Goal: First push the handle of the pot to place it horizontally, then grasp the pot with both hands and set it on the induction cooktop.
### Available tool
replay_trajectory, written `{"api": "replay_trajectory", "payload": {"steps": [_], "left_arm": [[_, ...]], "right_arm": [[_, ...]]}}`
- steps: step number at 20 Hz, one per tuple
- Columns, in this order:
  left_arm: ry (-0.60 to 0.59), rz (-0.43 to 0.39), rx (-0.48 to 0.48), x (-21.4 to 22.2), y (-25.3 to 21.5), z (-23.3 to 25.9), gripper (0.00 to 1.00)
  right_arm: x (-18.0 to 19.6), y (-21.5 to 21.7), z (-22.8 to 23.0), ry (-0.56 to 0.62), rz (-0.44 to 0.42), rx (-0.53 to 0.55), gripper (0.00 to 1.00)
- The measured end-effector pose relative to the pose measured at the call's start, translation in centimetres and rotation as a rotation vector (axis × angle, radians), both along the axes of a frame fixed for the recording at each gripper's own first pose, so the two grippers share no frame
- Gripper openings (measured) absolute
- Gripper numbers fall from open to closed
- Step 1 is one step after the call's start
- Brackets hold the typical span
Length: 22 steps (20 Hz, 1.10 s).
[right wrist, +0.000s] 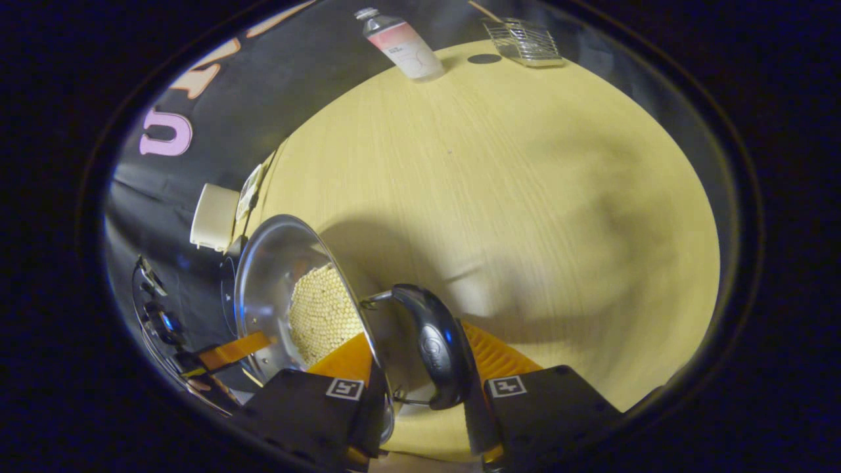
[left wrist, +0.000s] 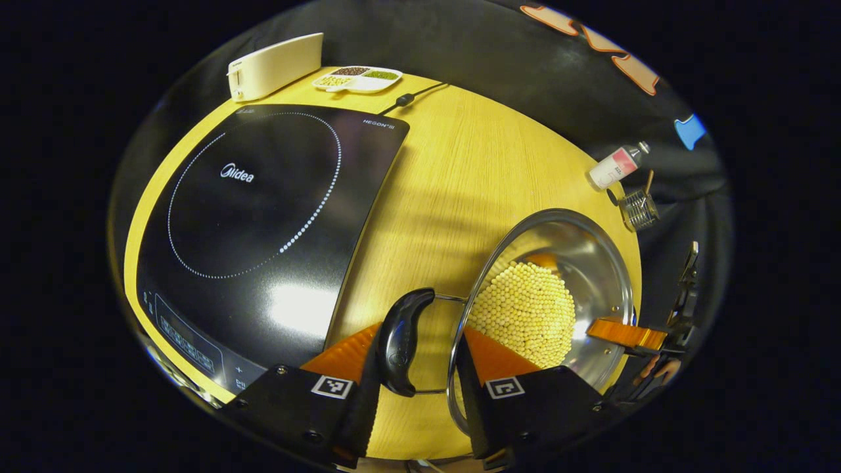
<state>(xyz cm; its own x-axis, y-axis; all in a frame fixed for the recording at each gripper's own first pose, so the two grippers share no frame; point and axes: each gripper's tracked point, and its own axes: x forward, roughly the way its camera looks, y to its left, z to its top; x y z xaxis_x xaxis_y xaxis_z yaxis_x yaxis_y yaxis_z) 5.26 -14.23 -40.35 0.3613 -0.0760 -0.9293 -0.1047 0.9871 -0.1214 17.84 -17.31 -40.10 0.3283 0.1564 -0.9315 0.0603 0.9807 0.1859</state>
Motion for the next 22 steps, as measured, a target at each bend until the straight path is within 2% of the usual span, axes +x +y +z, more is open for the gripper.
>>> {"api": "replay_trajectory", "payload": {"steps": [5,6,7,8,9,12,13,14,15,22], "left_arm": [[0.002,-0.024,0.006,-1.6,-0.7,1.0,0.57],[-0.001,-0.031,0.007,-2.0,-0.9,1.5,0.60],[-0.006,-0.033,0.002,-2.1,-0.8,1.7,0.57],[-0.010,-0.035,-0.002,-2.3,-0.9,2.1,0.59],[-0.012,-0.039,-0.005,-2.5,-0.8,2.4,0.60],[-0.015,-0.054,-0.009,-3.2,-0.5,3.6,0.57],[-0.017,-0.058,-0.011,-3.4,-0.2,3.9,0.57],[-0.021,-0.065,-0.014,-3.5,0.1,4.4,0.57],[-0.024,-0.074,-0.015,-3.6,0.6,4.8,0.55],[-0.078,-0.148,-0.033,-2.5,5.8,9.3,0.57]], "right_arm": [[-1.2,-0.6,1.7,-0.042,0.016,-0.039,0.54],[-1.6,-0.6,2.2,-0.051,0.014,-0.039,0.54],[-1.9,-0.7,2.6,-0.058,0.011,-0.038,0.53],[-2.2,-0.6,2.9,-0.068,0.008,-0.036,0.48],[-2.5,-0.5,3.4,-0.075,0.009,-0.037,0.53],[-3.7,0.1,4.5,-0.092,-0.001,-0.035,0.54],[-4.2,0.5,4.9,-0.096,-0.007,-0.032,0.48],[-4.9,0.9,5.3,-0.101,-0.015,-0.029,0.54],[-5.4,1.4,5.7,-0.105,-0.021,-0.023,0.54],[-8.1,8.0,7.8,-0.175,-0.098,0.005,0.53]]}}
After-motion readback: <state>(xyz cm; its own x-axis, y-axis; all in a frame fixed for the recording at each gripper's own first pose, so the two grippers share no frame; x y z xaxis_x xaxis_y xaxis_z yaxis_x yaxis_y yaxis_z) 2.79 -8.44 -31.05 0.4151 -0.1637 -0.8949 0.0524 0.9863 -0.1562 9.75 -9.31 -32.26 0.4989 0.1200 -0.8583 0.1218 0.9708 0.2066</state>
